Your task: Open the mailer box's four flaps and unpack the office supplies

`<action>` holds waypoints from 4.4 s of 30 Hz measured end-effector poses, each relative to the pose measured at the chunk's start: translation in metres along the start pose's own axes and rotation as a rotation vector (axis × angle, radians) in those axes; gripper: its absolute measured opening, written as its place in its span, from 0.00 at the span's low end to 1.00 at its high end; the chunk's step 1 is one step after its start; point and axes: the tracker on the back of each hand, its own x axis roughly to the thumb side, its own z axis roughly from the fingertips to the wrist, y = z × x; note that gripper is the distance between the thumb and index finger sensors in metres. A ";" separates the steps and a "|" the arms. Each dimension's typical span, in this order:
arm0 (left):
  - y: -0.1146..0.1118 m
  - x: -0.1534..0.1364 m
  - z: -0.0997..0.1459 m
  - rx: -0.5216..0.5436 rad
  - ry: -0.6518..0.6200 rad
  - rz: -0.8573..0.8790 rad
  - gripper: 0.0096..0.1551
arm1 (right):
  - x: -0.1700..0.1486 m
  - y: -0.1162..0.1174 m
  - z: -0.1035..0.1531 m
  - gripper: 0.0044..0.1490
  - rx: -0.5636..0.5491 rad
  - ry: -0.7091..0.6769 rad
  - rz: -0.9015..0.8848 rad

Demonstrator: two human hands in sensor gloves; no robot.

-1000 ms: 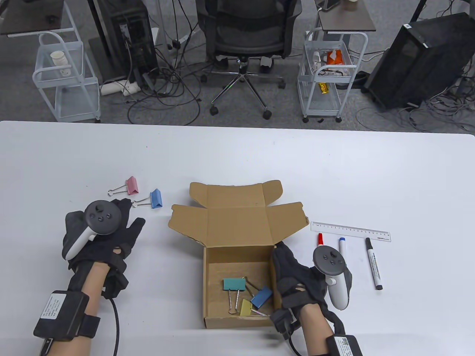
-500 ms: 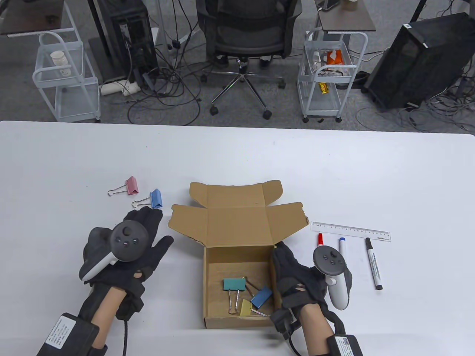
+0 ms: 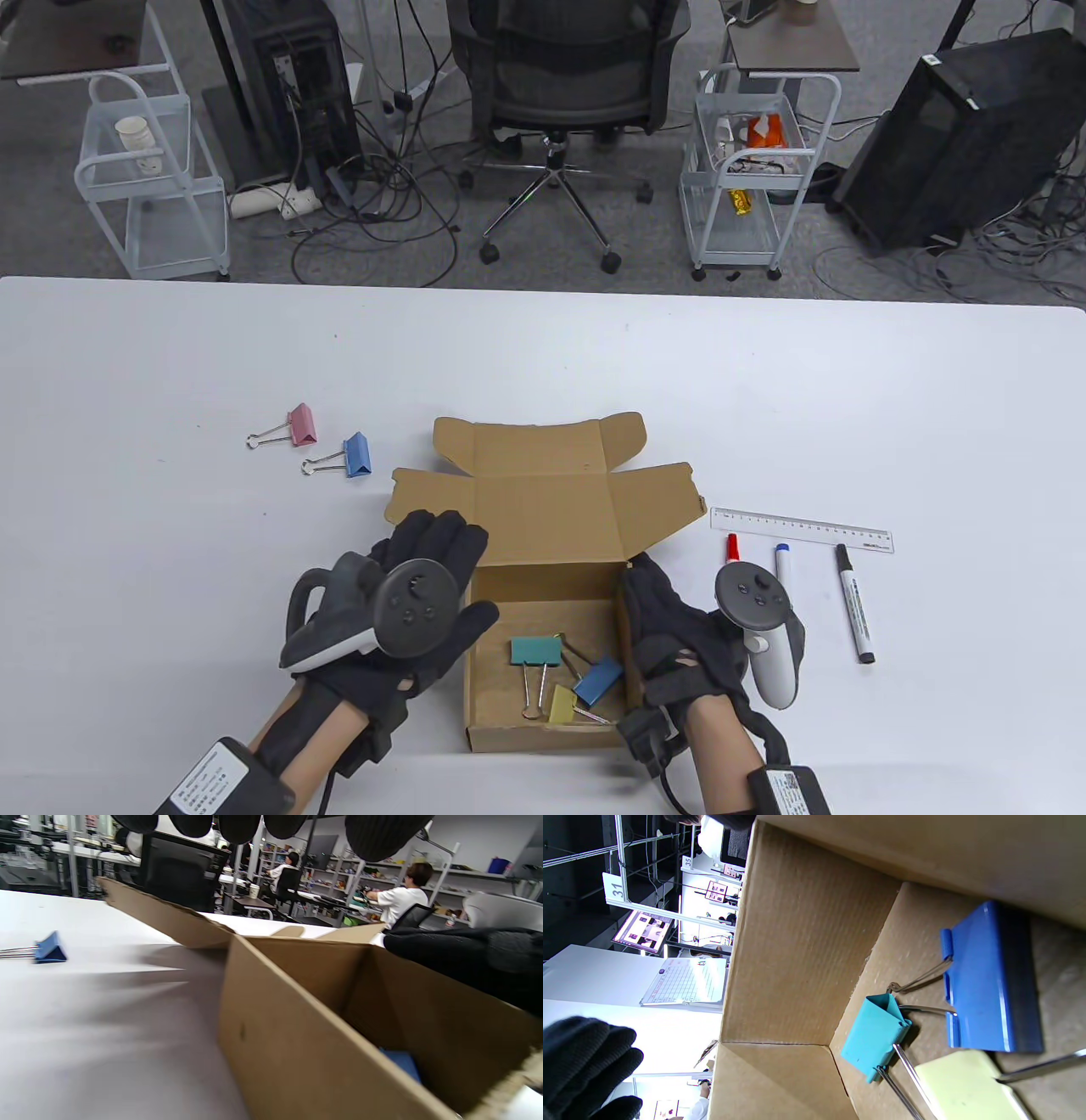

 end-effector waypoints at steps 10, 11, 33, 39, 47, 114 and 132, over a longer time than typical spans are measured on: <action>-0.005 0.049 -0.020 -0.080 -0.065 -0.049 0.44 | 0.000 0.000 0.000 0.41 0.000 0.000 0.001; -0.006 0.052 -0.022 -0.090 -0.068 -0.054 0.44 | 0.000 0.000 0.000 0.41 0.000 0.000 0.001; -0.055 0.078 -0.088 -0.389 0.122 -0.117 0.41 | 0.000 0.000 0.000 0.41 0.002 -0.001 -0.002; -0.073 0.080 -0.100 -0.501 0.208 -0.207 0.42 | 0.000 0.000 0.000 0.41 0.002 -0.001 -0.002; -0.095 0.077 -0.116 -0.628 0.302 -0.275 0.44 | 0.000 0.000 0.000 0.41 0.002 -0.001 -0.002; 0.084 -0.026 -0.057 -0.268 0.304 0.025 0.33 | -0.001 0.000 0.000 0.41 -0.009 0.005 0.002; 0.049 -0.219 -0.056 -0.237 0.675 0.090 0.33 | -0.001 0.000 0.000 0.41 -0.009 0.006 0.006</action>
